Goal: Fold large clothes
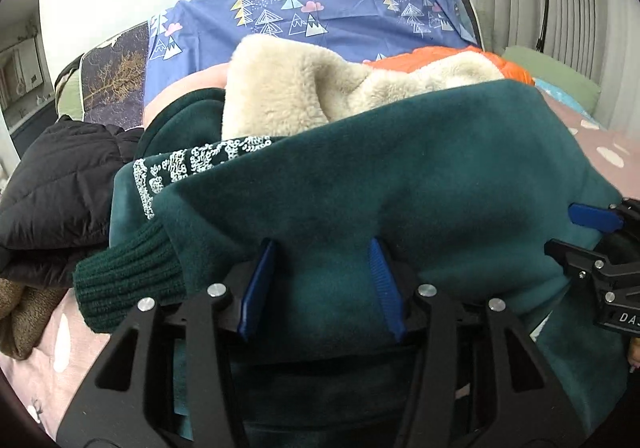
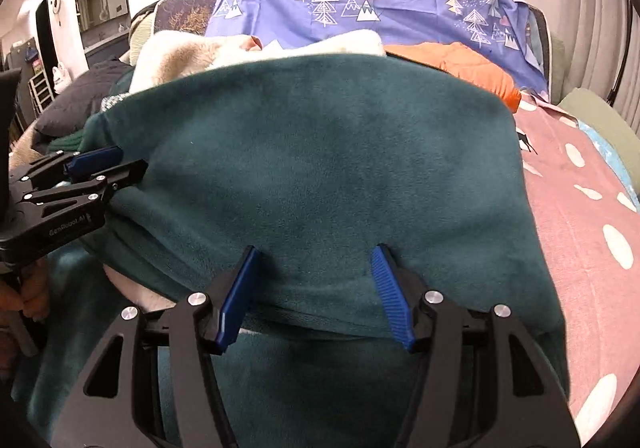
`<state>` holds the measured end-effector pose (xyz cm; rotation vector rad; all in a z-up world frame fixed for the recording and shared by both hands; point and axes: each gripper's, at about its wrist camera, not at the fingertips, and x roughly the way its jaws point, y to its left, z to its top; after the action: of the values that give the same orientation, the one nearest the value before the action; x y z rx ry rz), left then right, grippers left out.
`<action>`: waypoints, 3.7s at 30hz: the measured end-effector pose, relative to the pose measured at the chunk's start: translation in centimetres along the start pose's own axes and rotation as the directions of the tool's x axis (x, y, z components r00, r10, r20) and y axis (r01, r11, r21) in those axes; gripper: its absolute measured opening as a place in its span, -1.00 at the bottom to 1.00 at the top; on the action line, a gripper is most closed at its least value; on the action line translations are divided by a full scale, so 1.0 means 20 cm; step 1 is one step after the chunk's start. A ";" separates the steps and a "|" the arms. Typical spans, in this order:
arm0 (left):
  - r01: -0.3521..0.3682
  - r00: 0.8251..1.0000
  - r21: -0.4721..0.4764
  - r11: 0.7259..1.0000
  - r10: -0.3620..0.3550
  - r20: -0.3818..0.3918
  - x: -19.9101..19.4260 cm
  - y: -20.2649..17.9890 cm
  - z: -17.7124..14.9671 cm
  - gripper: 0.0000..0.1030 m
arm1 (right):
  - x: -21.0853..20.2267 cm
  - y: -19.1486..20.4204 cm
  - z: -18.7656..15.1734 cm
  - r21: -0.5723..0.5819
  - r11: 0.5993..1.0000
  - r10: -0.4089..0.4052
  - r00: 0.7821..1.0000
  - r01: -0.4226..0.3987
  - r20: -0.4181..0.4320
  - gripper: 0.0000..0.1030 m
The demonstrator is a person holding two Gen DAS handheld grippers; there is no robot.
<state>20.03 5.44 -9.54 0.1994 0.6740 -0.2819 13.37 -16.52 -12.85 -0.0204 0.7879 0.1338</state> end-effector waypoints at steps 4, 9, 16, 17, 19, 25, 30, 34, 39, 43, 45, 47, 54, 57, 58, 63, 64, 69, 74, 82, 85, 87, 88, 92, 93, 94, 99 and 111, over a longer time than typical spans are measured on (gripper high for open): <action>0.042 0.999 -0.031 0.999 -0.042 -0.003 -0.12 0.01 0.06 -0.03 | -0.15 -0.05 0.07 0.073 0.995 0.069 0.997 -0.071 0.022 0.15; 0.137 0.989 -0.044 0.990 -0.134 0.058 -0.26 0.03 0.10 0.25 | 0.00 -0.15 0.05 0.142 0.990 0.037 0.993 -0.020 -0.114 0.16; 0.038 0.997 0.005 0.999 -0.037 -0.073 -0.08 -0.05 0.04 0.35 | -0.23 -0.11 0.04 0.041 0.999 0.009 1.000 -0.008 -0.028 0.17; 0.050 0.996 -0.015 0.999 -0.051 -0.069 -0.13 -0.02 0.06 0.35 | -0.29 -0.14 0.04 0.043 0.999 -0.001 1.000 0.001 -0.009 0.19; 0.027 0.999 -0.032 0.999 -0.028 -0.026 -0.28 0.05 0.07 0.36 | -0.41 -0.24 0.02 0.059 0.998 -0.034 0.999 0.033 0.018 0.22; 0.021 0.999 -0.141 0.990 -0.025 -0.023 -0.60 0.36 -0.18 0.48 | -0.59 -0.70 -0.29 0.295 0.955 -0.035 0.999 0.044 -0.034 0.25; 0.048 0.989 -0.198 0.979 -0.075 -0.131 -0.70 0.48 -0.50 0.48 | -0.66 -0.84 -0.58 0.427 0.903 0.067 0.997 -0.042 -0.043 0.25; 0.141 0.974 -0.216 0.966 -0.174 -0.145 -0.77 0.44 -0.66 0.48 | -0.69 -0.81 -0.68 0.437 0.893 0.137 0.990 -0.107 -0.038 0.25; 0.172 0.963 -0.192 0.966 -0.206 -0.173 -0.81 0.35 -0.75 0.49 | -0.73 -0.76 -0.81 0.449 0.879 0.202 0.978 -0.162 -0.043 0.25; 0.199 0.951 -0.227 0.953 -0.244 -0.188 -0.85 0.33 -0.86 0.51 | -0.76 -0.73 -0.91 0.459 0.870 0.223 0.974 -0.182 -0.036 0.26; 0.201 0.950 -0.227 0.953 -0.246 -0.193 -0.87 0.32 -0.91 0.52 | -0.80 -0.72 -0.95 0.464 0.863 0.236 0.972 -0.199 -0.022 0.26; 0.220 0.945 -0.249 0.943 -0.269 -0.185 -0.90 0.32 -0.95 0.52 | -0.85 -0.71 -1.00 0.468 0.855 0.255 0.967 -0.222 -0.008 0.26; 0.304 0.914 -0.366 0.880 -0.378 -0.149 -1.03 0.33 -1.06 0.49 | -0.95 -0.61 -1.16 0.416 0.859 0.315 0.948 -0.299 0.030 0.26; 0.311 0.913 -0.333 0.890 -0.377 -0.155 -1.06 0.30 -1.08 0.49 | -0.93 -0.60 -1.14 0.422 0.852 0.325 0.945 -0.311 0.041 0.26; 0.318 0.909 -0.337 0.886 -0.386 -0.156 -1.04 0.30 -1.07 0.49 | -0.91 -0.61 -1.13 0.432 0.842 0.334 0.941 -0.322 0.050 0.26; 0.330 0.911 -0.351 0.876 -0.393 -0.125 -1.00 0.30 -1.05 -0.33 | -0.91 -0.62 -1.09 0.477 0.822 0.315 0.946 -0.311 0.074 -0.43; 0.316 0.921 -0.354 0.880 -0.375 -0.110 -1.00 0.29 -1.04 -0.44 | -0.93 -0.63 -1.09 0.494 0.804 0.327 0.940 -0.331 0.098 -0.47; 0.332 0.937 -0.355 0.874 -0.348 0.020 -1.16 0.30 -0.92 -0.62 | -1.09 -0.66 -0.94 0.517 0.716 0.396 0.883 -0.469 0.252 -0.54; 0.367 0.929 -0.287 0.885 -0.330 0.169 -1.39 0.32 -0.72 -0.63 | -1.26 -0.66 -0.82 0.471 0.680 0.422 0.826 -0.561 0.374 -0.55; 0.383 0.917 -0.301 0.873 -0.319 0.241 -1.71 0.36 -0.69 -0.63 | -1.73 -0.56 -0.83 0.369 0.791 0.333 0.849 -0.488 0.410 -0.56; 0.346 0.932 -0.306 0.887 -0.286 0.224 -1.85 0.33 -0.73 -0.63 | -1.81 -0.50 -0.84 0.347 0.818 0.312 0.860 -0.459 0.403 -0.56; 0.334 0.934 -0.303 0.892 -0.270 0.234 -1.91 0.31 -0.73 -0.62 | -1.82 -0.50 -0.82 0.337 0.820 0.310 0.854 -0.462 0.418 -0.56; 0.337 0.932 -0.306 0.890 -0.271 0.241 -1.92 0.31 -0.73 -0.62 | -1.80 -0.51 -0.83 0.333 0.822 0.309 0.852 -0.463 0.422 -0.56; 0.322 0.935 -0.306 0.896 -0.249 0.254 -1.86 0.35 -0.70 -0.59 | -1.65 -0.60 -0.79 0.403 0.788 0.288 0.858 -0.465 0.425 -0.55; 0.330 0.933 -0.327 0.886 -0.253 0.257 -1.82 0.37 -0.69 -0.59 | -1.59 -0.62 -0.78 0.433 0.779 0.274 0.867 -0.454 0.417 -0.55; 0.333 0.933 -0.345 0.878 -0.253 0.256 -1.78 0.39 -0.67 -0.58 | -1.55 -0.62 -0.77 0.451 0.775 0.260 0.874 -0.442 0.410 -0.55; 0.287 0.954 -0.398 0.871 -0.221 0.203 -1.50 0.45 -0.58 -0.54 | -1.34 -0.63 -0.66 0.478 0.795 0.196 0.904 -0.374 0.380 -0.55; 0.210 0.977 -0.447 0.870 -0.168 0.132 -0.96 0.58 -0.37 -0.47 | -0.81 -0.68 -0.40 0.494 0.831 0.134 0.954 -0.255 0.267 -0.54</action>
<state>5.02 22.11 -1.88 -0.3359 0.6537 -0.3092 -1.74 -32.40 -7.47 0.5922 0.5786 0.1095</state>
